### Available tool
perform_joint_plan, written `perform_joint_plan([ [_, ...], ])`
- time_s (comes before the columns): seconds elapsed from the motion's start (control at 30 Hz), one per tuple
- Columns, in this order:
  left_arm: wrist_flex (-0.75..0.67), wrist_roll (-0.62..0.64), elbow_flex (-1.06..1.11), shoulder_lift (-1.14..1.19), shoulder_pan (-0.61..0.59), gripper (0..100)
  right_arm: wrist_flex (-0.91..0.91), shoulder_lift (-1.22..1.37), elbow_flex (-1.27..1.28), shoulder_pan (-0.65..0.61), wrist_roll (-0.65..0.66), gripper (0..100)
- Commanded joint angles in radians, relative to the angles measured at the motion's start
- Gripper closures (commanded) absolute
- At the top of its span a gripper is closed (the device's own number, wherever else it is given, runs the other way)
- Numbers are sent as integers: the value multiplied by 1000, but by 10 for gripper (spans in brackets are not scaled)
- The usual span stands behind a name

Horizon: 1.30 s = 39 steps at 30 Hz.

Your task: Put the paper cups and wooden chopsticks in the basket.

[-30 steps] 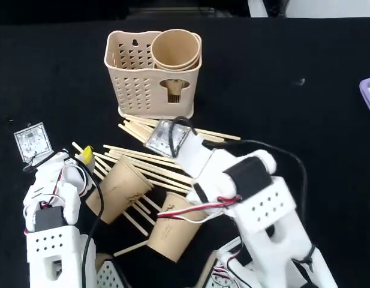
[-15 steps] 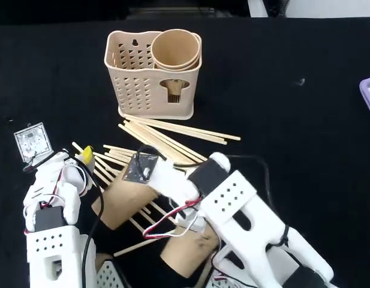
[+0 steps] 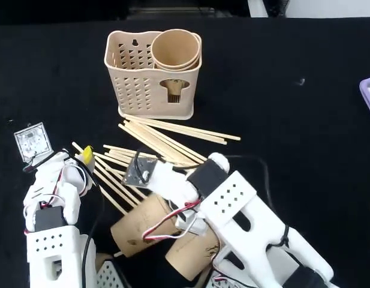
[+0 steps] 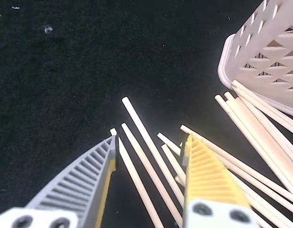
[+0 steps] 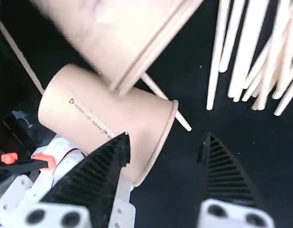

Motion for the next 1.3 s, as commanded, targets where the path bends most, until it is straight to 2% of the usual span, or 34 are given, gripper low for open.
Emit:
perform_joint_plan([
  [0.0, -21, -6, -12, -12, -8, 766, 35, 54, -56, 11, -68, 756],
  [0.23, -21, -6, -12, -12, -8, 766, 35, 337, -81, 130, -64, 756],
  [0.33, -21, -6, -12, -12, -8, 766, 35, 384, -88, 135, -35, 763],
  [0.43, -21, -6, -12, -12, -8, 766, 35, 387, -90, 133, -23, 825],
  [0.57, -21, -6, -12, -12, -8, 766, 35, 386, -88, 135, 0, 995],
  [0.6, -21, -6, -12, -12, -8, 766, 35, 384, -88, 140, 8, 975],
  [1.27, -21, -6, -12, -12, -8, 766, 38, 180, -285, 146, 17, 988],
])
